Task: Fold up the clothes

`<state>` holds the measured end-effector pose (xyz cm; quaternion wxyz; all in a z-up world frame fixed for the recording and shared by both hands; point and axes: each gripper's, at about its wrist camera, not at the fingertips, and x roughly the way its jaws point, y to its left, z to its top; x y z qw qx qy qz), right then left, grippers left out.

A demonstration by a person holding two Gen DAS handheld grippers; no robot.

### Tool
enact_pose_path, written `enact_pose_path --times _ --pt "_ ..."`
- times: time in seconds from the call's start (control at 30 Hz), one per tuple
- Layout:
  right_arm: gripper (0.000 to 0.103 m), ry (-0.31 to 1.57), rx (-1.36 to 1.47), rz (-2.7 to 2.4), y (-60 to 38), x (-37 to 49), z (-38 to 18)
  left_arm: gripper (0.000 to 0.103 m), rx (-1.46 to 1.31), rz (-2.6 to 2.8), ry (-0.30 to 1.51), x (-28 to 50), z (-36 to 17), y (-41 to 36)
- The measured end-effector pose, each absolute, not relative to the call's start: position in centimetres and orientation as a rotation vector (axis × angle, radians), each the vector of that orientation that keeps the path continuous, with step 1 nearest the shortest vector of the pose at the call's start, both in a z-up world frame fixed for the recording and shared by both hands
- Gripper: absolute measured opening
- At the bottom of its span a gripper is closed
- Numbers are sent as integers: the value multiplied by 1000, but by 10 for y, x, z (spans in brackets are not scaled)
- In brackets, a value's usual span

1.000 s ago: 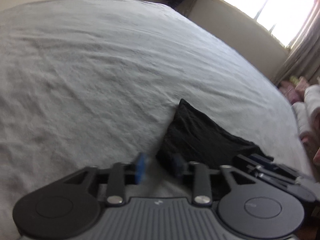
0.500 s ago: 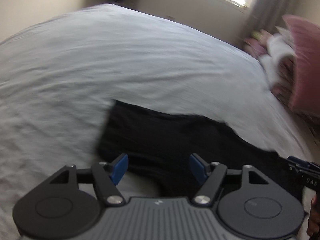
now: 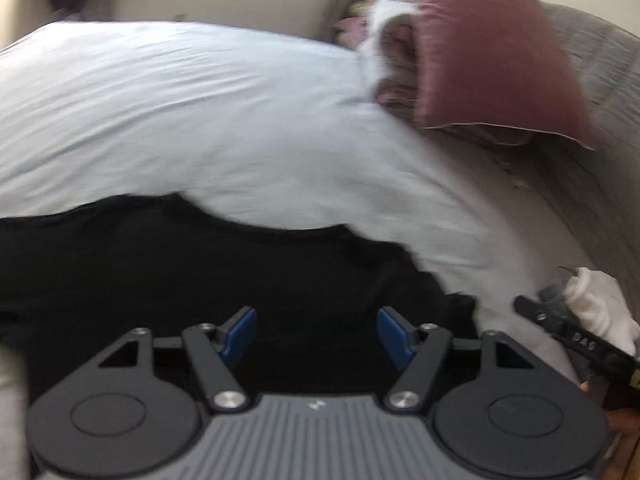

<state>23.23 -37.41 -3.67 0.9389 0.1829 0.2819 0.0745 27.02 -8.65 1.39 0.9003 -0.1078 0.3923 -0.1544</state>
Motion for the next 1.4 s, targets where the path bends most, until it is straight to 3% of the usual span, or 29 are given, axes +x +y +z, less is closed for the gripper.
enact_pose_path --times 0.33,0.53,0.57,0.6,0.63,0.67,0.87,1.03,1.07,1.17,1.4 --pt "58 630 416 324 -379 242 -51 46 -394 -474 669 283 -65 -122" --pt "57 690 331 341 -356 253 -64 46 -409 -507 643 286 -65 -121" --pt "47 688 314 344 -352 253 -65 46 -426 -514 652 287 -65 -118" --pt "25 687 296 348 -349 254 -67 46 -449 -519 664 289 -66 -115" --pt "14 686 299 362 -346 255 -67 47 -473 -523 678 291 -66 -111" --pt "10 685 310 379 -345 254 -68 48 -497 -527 692 293 -66 -107" --pt "10 621 312 526 -315 248 -53 50 -593 -541 716 298 -70 -94" --pt "16 747 105 637 -270 248 -66 46 -607 -539 719 300 -73 -93" --pt "20 750 82 660 -267 246 -65 46 -610 -539 719 301 -73 -93" --pt "50 700 93 713 -277 237 -53 43 -618 -537 721 302 -74 -93" --pt "54 611 184 538 -319 243 -47 34 -622 -523 741 303 -76 -89"
